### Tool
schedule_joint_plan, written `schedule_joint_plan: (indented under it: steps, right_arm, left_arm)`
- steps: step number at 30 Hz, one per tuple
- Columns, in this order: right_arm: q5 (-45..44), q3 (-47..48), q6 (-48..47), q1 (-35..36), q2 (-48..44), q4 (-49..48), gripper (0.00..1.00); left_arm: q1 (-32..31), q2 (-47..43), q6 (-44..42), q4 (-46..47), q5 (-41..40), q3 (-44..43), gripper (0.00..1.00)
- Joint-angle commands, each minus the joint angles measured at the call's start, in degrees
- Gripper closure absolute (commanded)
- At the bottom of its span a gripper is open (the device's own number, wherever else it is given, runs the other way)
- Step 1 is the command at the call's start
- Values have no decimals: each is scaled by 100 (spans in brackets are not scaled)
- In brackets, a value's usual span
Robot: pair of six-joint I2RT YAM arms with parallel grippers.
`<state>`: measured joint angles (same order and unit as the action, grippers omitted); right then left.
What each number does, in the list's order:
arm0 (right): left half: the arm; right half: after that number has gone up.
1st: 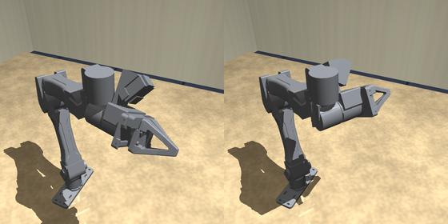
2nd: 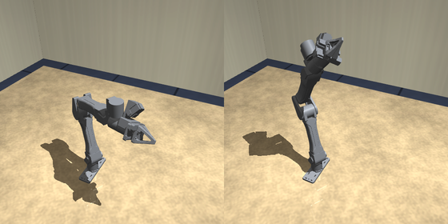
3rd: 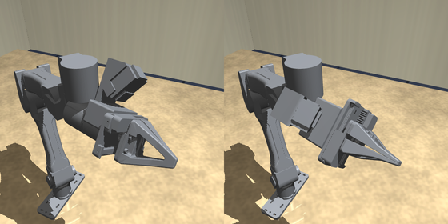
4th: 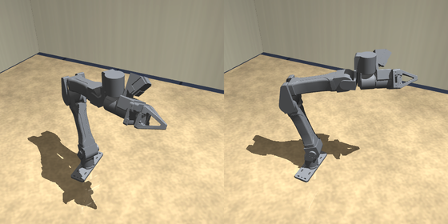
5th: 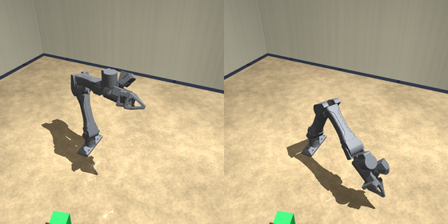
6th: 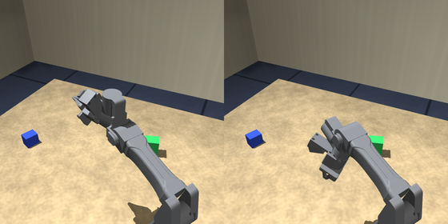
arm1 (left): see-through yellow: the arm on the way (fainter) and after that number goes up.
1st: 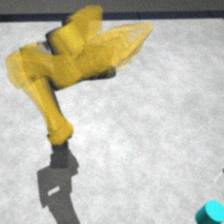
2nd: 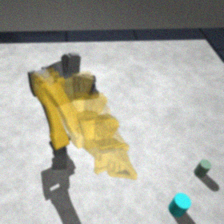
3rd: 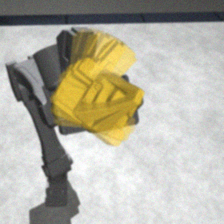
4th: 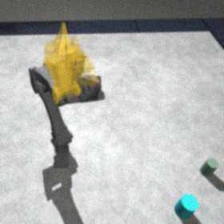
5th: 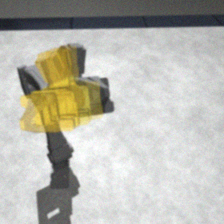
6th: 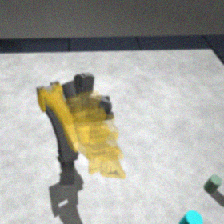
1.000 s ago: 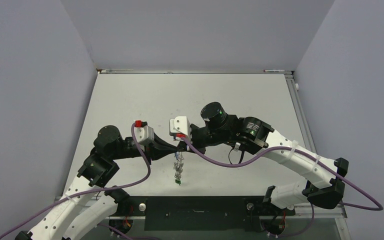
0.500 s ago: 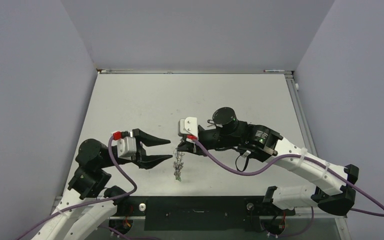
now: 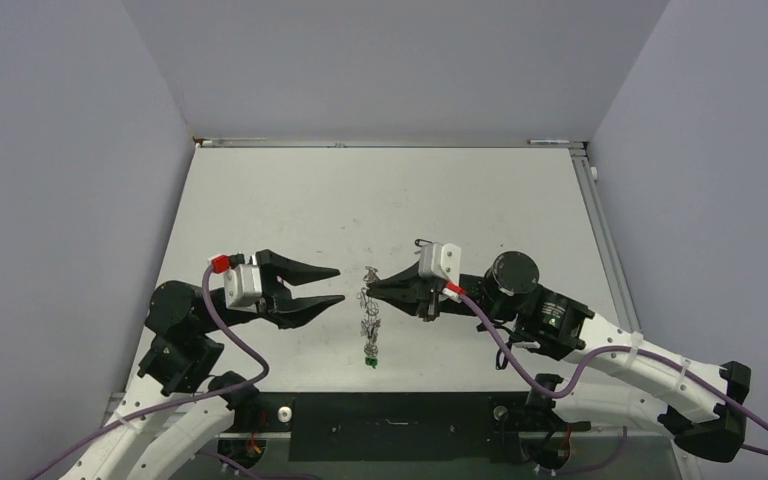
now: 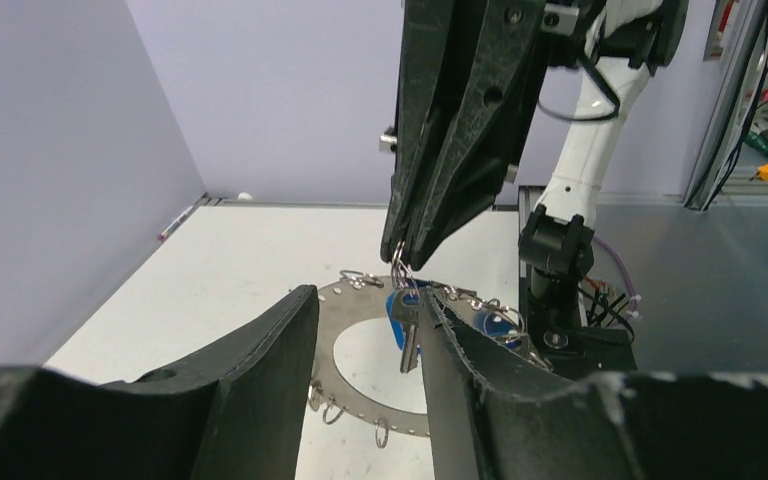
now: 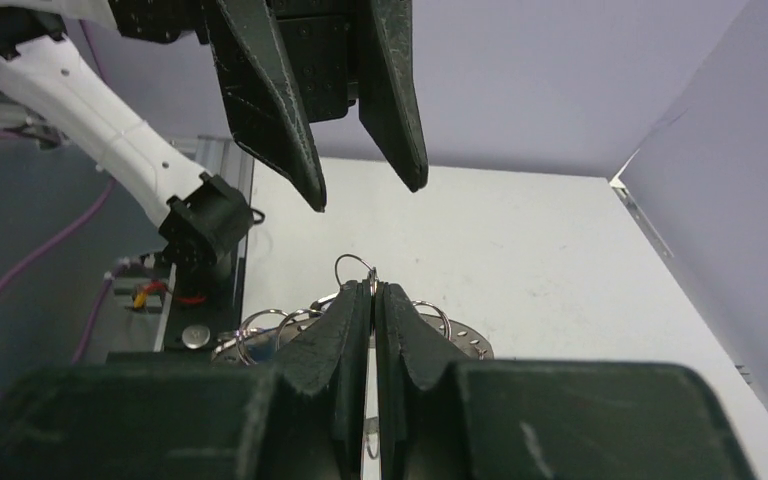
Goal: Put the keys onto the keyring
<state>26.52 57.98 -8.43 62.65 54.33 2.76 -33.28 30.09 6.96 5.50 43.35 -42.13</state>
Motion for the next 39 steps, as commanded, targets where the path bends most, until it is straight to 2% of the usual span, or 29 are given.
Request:
schedule_joint_plan:
  steps: [1, 6, 11, 16, 23, 31, 39]
  right_arm:
    - [-327, -706, 806, -35, -430, -2598, 95]
    - [-442, -847, 1036, -34, -450, -2718, 95]
    - [-451, -726, 992, -36, -389, -2532, 95]
    - [-460, -564, 911, -34, -246, -2325, 95]
    - [-498, -480, 887, -34, -146, -2178, 95]
    - [-552, -437, 887, -35, -107, -2093, 95]
    - [-493, -402, 887, -34, -82, -2019, 95]
  left_arm:
    - [10, 97, 450, 904, -64, -56, 62]
    - [5, 148, 558, 1044, 54, -41, 63]
    - [5, 344, 506, 783, 241, -138, 66]
    - [-3, 468, 605, 827, 216, -124, 67]
    - [-12, 546, 716, 883, 316, -138, 74]
    - [-30, 528, 675, 719, 193, -116, 75]
    - [-71, 613, 749, 828, 208, -111, 82]
